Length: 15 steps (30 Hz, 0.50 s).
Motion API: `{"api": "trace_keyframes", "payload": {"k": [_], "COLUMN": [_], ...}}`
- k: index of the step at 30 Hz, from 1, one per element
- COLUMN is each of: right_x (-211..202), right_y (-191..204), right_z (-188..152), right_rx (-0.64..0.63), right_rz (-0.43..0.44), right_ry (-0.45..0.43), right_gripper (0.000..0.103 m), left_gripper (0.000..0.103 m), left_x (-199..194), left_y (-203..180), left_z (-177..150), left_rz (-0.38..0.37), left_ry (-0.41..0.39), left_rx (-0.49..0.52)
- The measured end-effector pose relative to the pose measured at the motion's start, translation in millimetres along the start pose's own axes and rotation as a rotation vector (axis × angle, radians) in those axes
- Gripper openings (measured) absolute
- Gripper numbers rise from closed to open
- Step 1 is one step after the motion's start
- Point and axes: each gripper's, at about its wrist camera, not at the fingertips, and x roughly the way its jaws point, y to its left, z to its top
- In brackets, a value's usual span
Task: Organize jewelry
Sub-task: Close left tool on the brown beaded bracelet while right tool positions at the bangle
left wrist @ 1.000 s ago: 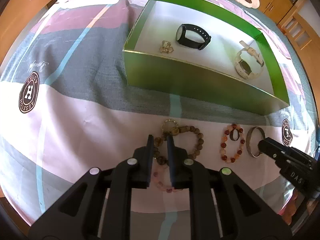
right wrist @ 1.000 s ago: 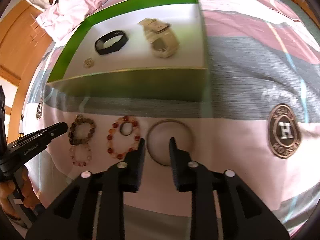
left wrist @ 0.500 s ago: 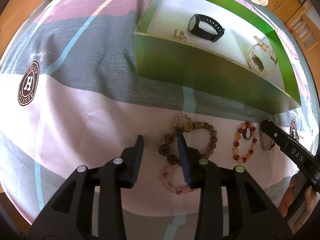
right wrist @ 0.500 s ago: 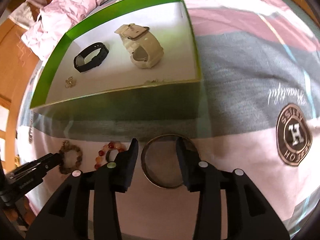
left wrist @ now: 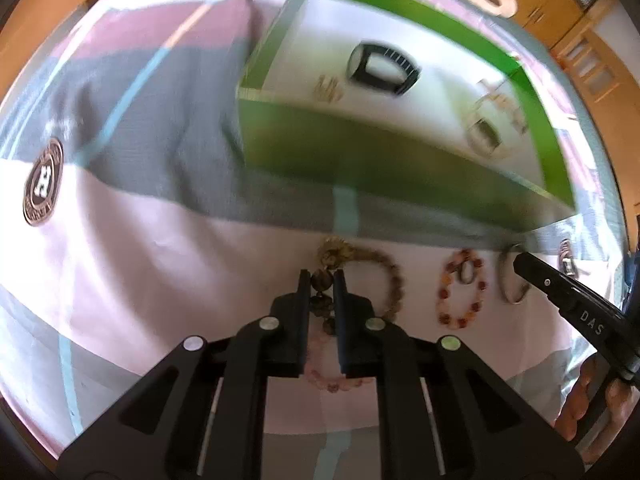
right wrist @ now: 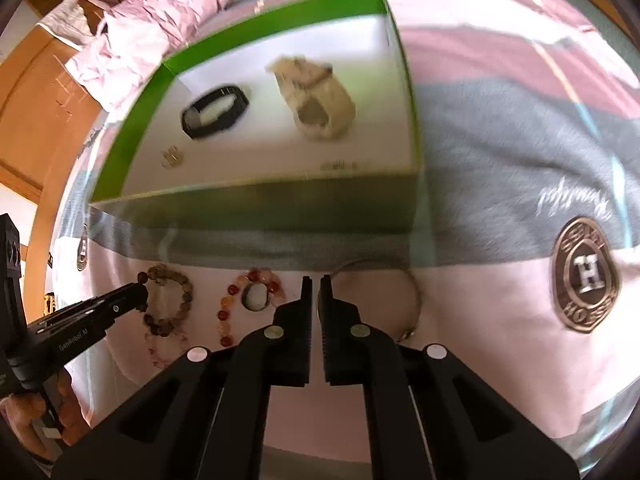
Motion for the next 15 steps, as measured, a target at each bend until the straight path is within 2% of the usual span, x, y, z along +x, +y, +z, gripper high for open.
{"api": "trace_keyframes", "payload": {"k": [3,5,7,9,12,15], "right_x": [-15,-14,-4,7,17,21], "right_y": [3,3,-1,-7,-6,3], "right_z": [0,1,2,1,0,0], "right_rx": [-0.027,-0.028,-0.002,0.027,0.032,-0.024], "right_rz": [-0.018,-0.029,-0.028,-0.029,-0.042,-0.098], "right_ry": [-0.037,-0.029,0.0,0.037,0.052,0.015], "right_gripper": [0.005,0.006,0.017,0.035,0.037,0.037], "left_gripper": [0.011,0.011,0.011,0.011,0.011,0.011], "left_x": [-13,-13,-9,-5,0,2], "left_y": [-5,-8,-8,-5,-3,-2], "left_z": [2,2,2,-3,-5,-5], "left_rz": [-0.012,-0.011,-0.004,0.005,0.008,0.012], "left_ry": [-0.044,-0.046,-0.033,-0.018,-0.002,0.006], "left_rx": [0.02,0.026,0.027,0.031,0.038,0.039]}}
